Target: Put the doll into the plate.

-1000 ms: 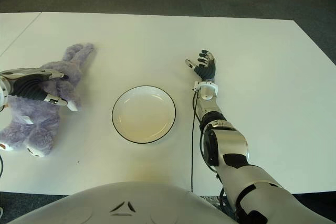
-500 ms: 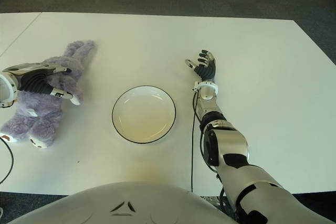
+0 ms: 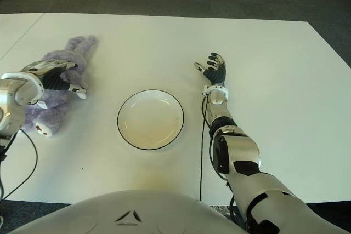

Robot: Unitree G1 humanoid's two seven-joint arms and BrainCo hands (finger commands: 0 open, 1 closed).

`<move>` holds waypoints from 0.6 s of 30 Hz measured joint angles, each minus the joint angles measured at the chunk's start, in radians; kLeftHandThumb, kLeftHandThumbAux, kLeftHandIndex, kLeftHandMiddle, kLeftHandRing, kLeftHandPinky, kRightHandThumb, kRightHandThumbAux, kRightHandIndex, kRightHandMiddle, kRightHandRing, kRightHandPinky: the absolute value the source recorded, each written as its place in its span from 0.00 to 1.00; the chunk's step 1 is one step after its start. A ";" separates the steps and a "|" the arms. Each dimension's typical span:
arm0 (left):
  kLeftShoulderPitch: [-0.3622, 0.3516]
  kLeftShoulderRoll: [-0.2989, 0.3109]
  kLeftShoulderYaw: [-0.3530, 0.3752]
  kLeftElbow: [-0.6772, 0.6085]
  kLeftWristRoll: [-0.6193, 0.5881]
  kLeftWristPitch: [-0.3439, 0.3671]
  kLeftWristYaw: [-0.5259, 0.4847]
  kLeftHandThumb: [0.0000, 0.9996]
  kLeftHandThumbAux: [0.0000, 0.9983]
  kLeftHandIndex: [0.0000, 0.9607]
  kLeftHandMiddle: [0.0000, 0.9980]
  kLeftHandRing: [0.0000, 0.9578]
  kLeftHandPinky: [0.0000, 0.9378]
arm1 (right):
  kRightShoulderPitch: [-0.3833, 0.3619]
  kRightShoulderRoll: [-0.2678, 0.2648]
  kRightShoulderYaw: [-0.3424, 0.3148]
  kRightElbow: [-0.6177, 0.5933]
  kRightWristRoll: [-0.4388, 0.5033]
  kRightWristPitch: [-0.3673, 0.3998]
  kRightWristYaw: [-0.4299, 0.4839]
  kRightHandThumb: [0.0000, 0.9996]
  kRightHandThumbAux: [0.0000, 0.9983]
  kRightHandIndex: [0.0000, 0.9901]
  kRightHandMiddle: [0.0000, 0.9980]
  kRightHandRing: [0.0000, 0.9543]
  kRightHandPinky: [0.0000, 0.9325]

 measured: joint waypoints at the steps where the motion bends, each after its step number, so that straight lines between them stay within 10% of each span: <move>1: -0.012 -0.005 -0.010 0.016 0.013 0.005 0.006 0.00 0.35 0.00 0.00 0.00 0.00 | 0.000 0.000 -0.001 0.000 0.000 0.000 0.000 0.12 0.83 0.19 0.24 0.27 0.29; 18: -0.061 -0.033 -0.082 0.090 0.125 0.057 0.017 0.00 0.34 0.00 0.00 0.00 0.00 | 0.001 -0.005 -0.009 0.000 0.015 0.000 0.009 0.18 0.85 0.20 0.24 0.28 0.30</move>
